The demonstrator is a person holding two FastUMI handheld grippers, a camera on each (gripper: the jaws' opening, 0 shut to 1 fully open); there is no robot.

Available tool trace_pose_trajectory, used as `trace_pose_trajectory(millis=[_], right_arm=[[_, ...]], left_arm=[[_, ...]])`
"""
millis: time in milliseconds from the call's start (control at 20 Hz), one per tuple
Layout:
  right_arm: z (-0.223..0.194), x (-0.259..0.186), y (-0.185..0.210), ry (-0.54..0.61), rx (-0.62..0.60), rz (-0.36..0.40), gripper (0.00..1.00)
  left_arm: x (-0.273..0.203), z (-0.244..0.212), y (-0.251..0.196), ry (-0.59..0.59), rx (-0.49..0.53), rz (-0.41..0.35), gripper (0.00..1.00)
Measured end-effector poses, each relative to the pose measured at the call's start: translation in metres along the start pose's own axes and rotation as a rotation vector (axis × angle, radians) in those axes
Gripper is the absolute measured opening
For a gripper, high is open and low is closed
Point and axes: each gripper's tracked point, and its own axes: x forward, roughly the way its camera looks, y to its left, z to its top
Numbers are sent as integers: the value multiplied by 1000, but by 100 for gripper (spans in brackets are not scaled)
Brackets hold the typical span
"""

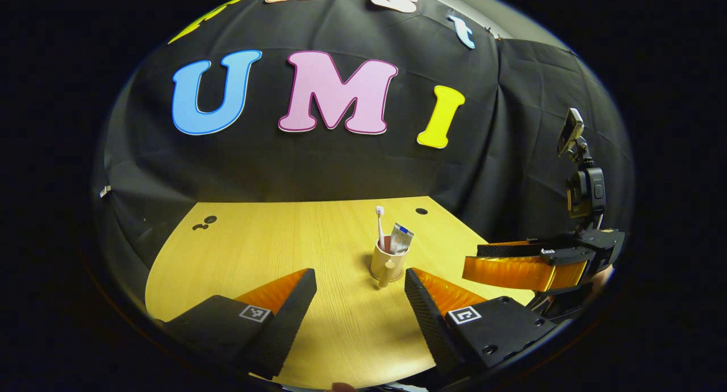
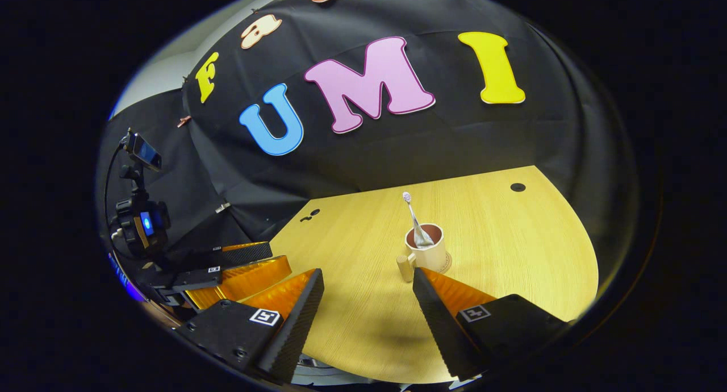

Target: Put the toothbrush and toothpaste on the desktop into the cup, then pick up the cup and place it on the coaster on the desktop.

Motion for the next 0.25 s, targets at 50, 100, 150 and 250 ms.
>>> trace_pose_trajectory(millis=[50,100,150,250], right_arm=[[1,0,3,-3,-15,3,97],[2,0,5,-6,-27,4,97],[0,3,7,-4,-36,4,97],[-2,5,10,1,-40,12,89]], left_arm=[[-2,1,0,-3,1,-2,98],[-4,0,1,-2,6,-1,98],[-5,-2,5,0,12,8,98],[-7,-7,7,9,15,12,98]])
